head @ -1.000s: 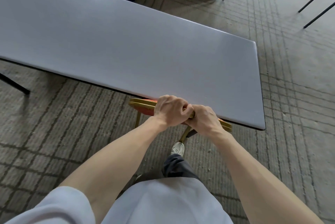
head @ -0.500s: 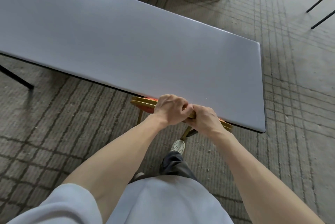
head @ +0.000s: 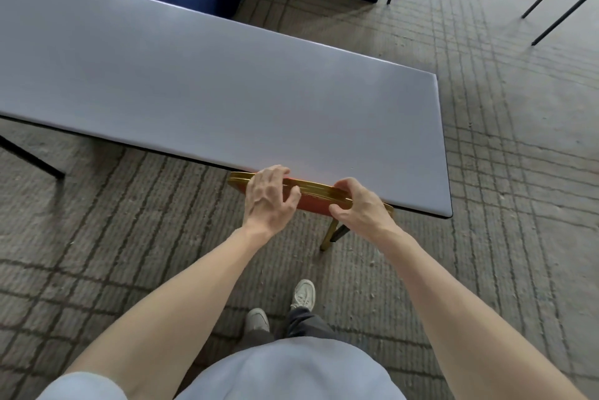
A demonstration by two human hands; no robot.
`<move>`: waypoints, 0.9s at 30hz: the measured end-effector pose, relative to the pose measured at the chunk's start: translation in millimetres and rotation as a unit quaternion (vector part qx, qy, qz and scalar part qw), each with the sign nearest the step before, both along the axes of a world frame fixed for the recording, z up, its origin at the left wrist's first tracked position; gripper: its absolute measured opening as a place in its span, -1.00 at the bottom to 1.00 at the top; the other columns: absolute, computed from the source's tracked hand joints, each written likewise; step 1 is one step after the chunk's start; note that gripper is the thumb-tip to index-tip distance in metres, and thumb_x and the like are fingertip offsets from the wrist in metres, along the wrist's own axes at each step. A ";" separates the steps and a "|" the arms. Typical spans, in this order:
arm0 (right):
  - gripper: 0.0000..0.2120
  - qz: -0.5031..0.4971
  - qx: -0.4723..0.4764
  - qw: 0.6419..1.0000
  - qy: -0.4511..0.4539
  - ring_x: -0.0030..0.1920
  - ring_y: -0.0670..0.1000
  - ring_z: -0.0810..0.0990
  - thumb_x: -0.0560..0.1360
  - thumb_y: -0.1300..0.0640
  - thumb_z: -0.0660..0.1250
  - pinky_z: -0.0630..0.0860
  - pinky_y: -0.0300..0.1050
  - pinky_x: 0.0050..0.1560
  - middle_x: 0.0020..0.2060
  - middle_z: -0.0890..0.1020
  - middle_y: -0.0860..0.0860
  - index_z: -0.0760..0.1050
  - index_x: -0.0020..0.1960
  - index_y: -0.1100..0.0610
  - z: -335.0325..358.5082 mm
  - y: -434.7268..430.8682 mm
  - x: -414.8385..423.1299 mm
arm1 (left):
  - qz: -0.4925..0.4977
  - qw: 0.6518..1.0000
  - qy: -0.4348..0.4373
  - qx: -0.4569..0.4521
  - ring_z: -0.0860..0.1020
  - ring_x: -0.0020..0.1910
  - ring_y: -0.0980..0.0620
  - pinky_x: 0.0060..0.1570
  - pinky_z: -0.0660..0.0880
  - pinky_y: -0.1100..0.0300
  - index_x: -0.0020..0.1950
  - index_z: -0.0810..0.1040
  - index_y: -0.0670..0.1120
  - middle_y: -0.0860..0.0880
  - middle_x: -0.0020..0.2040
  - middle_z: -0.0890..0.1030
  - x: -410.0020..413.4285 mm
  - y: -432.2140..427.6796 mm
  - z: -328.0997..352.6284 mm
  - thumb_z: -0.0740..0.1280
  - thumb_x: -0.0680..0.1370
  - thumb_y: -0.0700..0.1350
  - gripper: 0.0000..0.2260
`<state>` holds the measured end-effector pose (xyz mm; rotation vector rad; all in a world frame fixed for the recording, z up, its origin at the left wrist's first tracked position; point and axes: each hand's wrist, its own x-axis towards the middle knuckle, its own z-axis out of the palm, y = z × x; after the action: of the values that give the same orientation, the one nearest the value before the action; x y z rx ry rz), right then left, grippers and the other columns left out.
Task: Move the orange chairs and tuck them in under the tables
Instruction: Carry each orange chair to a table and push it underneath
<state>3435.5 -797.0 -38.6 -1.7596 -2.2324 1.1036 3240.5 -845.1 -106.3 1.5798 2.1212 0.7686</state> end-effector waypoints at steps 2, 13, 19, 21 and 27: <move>-0.64 -0.003 0.006 1.000 -0.002 0.14 0.00 0.56 0.54 0.03 0.36 0.47 -0.13 0.18 0.15 0.61 -0.05 0.44 0.31 0.01 0.0 5.1 -2.1 | 0.002 0.999 0.003 -0.034 0.33 0.44 -0.05 0.47 0.21 -0.05 0.41 0.42 -0.07 -0.07 0.43 0.43 -12.2 -6.9 -3.9 0.24 0.61 0.06 -0.60; -0.78 0.073 0.001 0.994 0.079 0.02 -0.08 0.62 0.59 0.04 0.34 0.56 -0.19 0.08 0.03 0.66 -0.05 0.58 0.18 0.09 -10.1 65.3 -70.8 | 0.040 0.992 0.008 -0.122 0.35 0.41 0.00 0.39 0.32 0.02 0.41 0.46 -0.04 -0.02 0.39 0.49 -85.0 -19.3 20.0 0.19 0.63 0.15 -0.57; -0.85 0.163 -0.023 0.980 0.108 0.02 -0.06 0.64 0.57 0.05 0.34 0.57 -0.07 0.16 -0.01 0.68 -0.06 0.61 0.09 0.06 -2.9 73.4 -193.0 | 0.175 0.972 0.008 -0.157 0.39 0.38 -0.04 0.35 0.34 0.02 0.36 0.50 -0.03 -0.04 0.36 0.52 -159.2 -77.4 43.5 0.11 0.53 0.27 -0.45; -0.88 0.220 -0.035 0.969 0.103 0.01 -0.03 0.64 0.56 0.06 0.34 0.57 -0.07 0.13 -0.03 0.68 -0.05 0.61 0.04 0.05 0.5 62.2 -251.0 | 0.243 0.960 -0.002 -0.142 0.42 0.35 -0.06 0.32 0.34 0.05 0.33 0.52 -0.04 -0.06 0.33 0.54 -189.7 -103.6 54.1 0.12 0.52 0.28 -0.44; -0.92 0.330 -0.039 0.934 0.131 0.05 0.01 0.64 0.48 0.08 0.36 0.55 -0.06 0.14 -0.06 0.68 -0.05 0.59 -0.03 0.00 14.4 -3.1 -422.0 | 0.386 0.917 -0.055 -0.087 0.49 0.27 -0.08 0.23 0.38 0.12 0.28 0.54 -0.06 -0.09 0.24 0.58 -285.2 -172.5 72.8 0.19 0.53 0.23 -0.51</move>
<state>3013.5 -800.1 -24.2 -0.7924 -2.6858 1.4369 2955.3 -1017.6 -33.6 0.5506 2.6358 0.8298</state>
